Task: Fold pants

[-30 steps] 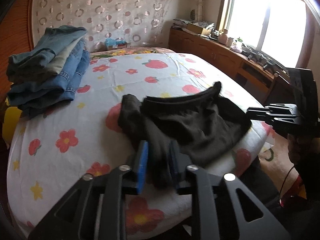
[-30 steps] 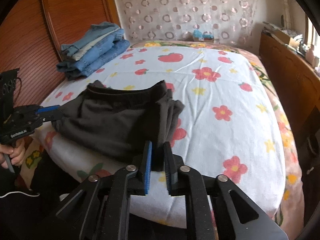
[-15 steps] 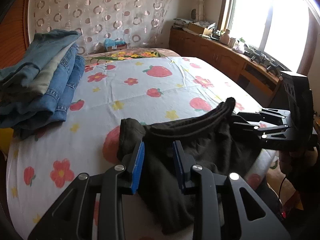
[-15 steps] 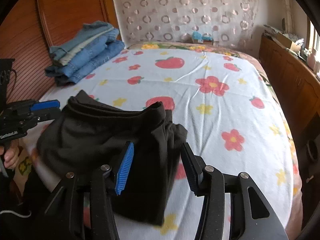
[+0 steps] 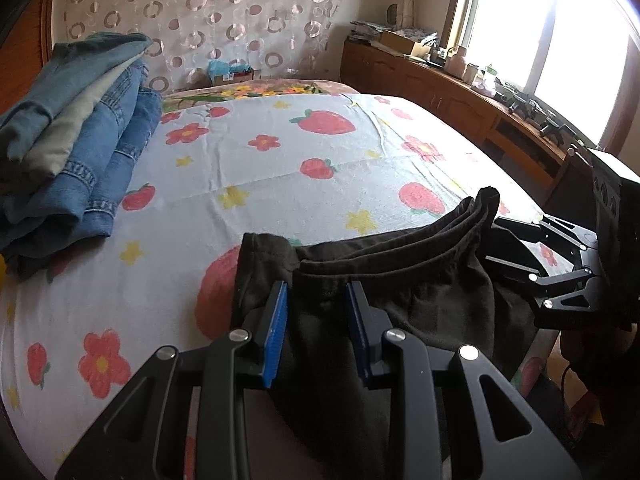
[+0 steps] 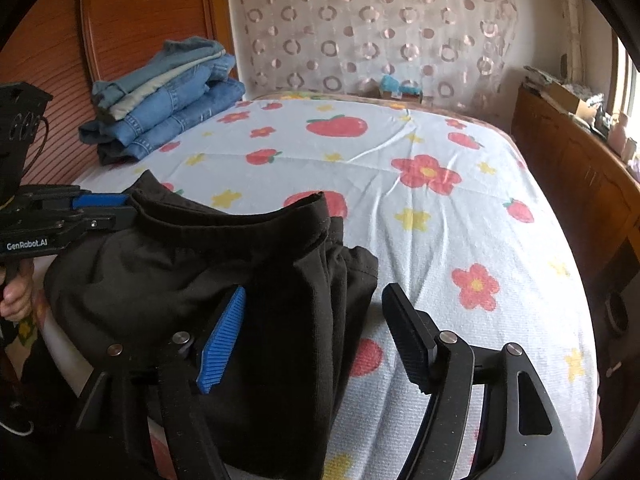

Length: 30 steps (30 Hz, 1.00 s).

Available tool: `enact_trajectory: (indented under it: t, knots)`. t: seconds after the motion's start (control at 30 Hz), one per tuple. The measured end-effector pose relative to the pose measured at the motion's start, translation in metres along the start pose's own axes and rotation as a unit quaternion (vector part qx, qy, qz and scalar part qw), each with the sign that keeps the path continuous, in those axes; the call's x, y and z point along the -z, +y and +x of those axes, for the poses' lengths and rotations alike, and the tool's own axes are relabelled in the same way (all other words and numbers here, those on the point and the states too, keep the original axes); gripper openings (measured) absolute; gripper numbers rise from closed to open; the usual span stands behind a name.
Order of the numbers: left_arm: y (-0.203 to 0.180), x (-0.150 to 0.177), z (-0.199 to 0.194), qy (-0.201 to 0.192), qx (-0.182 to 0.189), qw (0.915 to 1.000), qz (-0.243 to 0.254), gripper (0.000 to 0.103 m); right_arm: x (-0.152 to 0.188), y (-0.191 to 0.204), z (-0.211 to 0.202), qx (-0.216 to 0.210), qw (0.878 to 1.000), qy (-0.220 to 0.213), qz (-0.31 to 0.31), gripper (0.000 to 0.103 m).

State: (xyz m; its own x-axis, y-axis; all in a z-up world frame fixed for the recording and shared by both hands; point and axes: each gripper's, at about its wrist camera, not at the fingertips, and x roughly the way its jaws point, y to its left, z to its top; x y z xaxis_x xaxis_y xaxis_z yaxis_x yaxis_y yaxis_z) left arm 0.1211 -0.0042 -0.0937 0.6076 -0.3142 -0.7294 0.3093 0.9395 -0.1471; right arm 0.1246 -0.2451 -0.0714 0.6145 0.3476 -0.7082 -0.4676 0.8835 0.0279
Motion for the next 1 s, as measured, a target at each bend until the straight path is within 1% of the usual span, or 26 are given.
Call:
enact_trajectory:
  t: [0.1, 0.13, 0.17, 0.23, 0.27, 0.4, 0.5, 0.7, 0.87, 1.0]
  knots:
    - [0.0, -0.003, -0.001, -0.008, 0.014, 0.9999, 0.004, 0.028, 0.0, 0.0, 0.0, -0.001, 1.0, 0.0, -0.001, 0.072]
    - [0.0, -0.004, -0.002, -0.011, 0.017, 0.9998, 0.006, 0.026, 0.0, 0.0, 0.0, -0.002, 1.0, 0.0, 0.0, 0.072]
    - [0.0, -0.004, -0.004, -0.015, 0.019, 0.9997, 0.009, 0.02, 0.0, 0.0, 0.0, -0.002, 1.0, -0.001, 0.001, 0.072]
    - [-0.001, -0.006, -0.008, -0.025, 0.019, 0.9994, 0.012, 0.011, 0.0, 0.001, 0.0, -0.002, 1.0, -0.002, 0.001, 0.072]
    - [-0.001, -0.007, -0.012, -0.032, 0.021, 0.9992, 0.012, 0.01, 0.0, 0.0, 0.0, -0.002, 1.0, -0.002, 0.001, 0.072]
    - [-0.001, -0.015, -0.023, -0.05, 0.017, 0.9985, 0.014, 0.009, 0.0, 0.0, 0.0, -0.002, 1.0, -0.001, 0.002, 0.072]
    - [0.003, -0.018, -0.021, -0.047, 0.009, 0.9988, 0.011, 0.01, 0.001, 0.0, -0.001, -0.002, 1.0, -0.002, 0.001, 0.072]
    - [0.01, -0.015, -0.018, -0.036, 0.011, 0.9992, -0.01, 0.014, 0.001, 0.0, -0.001, -0.002, 1.0, -0.002, 0.001, 0.072]
    - [0.006, -0.011, -0.02, -0.033, -0.004, 0.9994, -0.003, 0.022, 0.001, 0.0, -0.001, -0.002, 1.0, -0.002, 0.001, 0.072]
    - [0.005, -0.007, -0.022, -0.029, -0.01, 0.9995, -0.005, 0.022, 0.001, 0.0, -0.001, -0.002, 1.0, -0.002, 0.001, 0.072]
